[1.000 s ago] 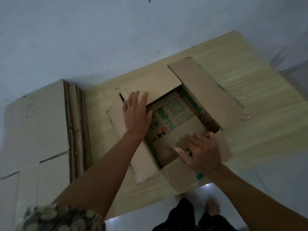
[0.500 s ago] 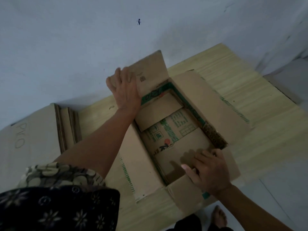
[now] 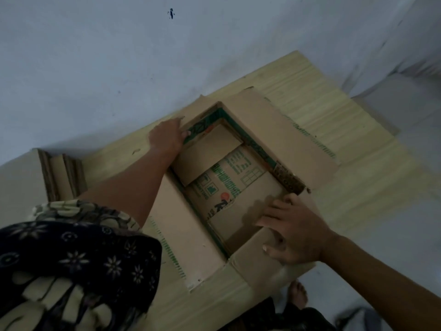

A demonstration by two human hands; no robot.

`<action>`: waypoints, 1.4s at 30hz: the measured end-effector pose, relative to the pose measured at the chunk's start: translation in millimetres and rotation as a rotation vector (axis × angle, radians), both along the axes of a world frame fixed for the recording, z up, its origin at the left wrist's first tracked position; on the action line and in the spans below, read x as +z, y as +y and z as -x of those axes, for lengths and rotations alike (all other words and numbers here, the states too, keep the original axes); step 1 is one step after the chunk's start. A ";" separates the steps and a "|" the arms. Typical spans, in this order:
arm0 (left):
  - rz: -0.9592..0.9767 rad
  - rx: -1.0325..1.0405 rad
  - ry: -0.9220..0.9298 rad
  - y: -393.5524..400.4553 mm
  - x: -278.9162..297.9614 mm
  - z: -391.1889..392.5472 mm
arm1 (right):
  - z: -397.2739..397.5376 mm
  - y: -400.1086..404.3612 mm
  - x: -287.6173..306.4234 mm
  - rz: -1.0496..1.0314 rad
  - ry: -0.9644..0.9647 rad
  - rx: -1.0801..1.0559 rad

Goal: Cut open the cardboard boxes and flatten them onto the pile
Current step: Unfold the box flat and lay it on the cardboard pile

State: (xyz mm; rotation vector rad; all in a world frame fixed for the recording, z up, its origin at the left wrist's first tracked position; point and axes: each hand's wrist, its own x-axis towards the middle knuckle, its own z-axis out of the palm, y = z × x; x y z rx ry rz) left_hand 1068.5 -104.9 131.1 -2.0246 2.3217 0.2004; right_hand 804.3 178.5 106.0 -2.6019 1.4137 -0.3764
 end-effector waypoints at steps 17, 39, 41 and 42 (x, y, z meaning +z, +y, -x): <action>0.010 0.134 0.091 31.2 -1.1 -29.6 | 4.3 -31.5 5.3 0.043 -0.014 0.071; -0.672 0.770 1.308 130.3 53.2 208.5 | 37.9 -30.0 64.2 -0.391 -1.149 -0.894; -0.673 0.786 1.338 133.9 84.7 194.8 | 32.7 -33.0 80.8 -0.392 -1.236 -0.763; -0.669 0.799 1.379 136.8 100.2 187.3 | 28.1 -35.8 90.2 -0.413 -1.252 -0.709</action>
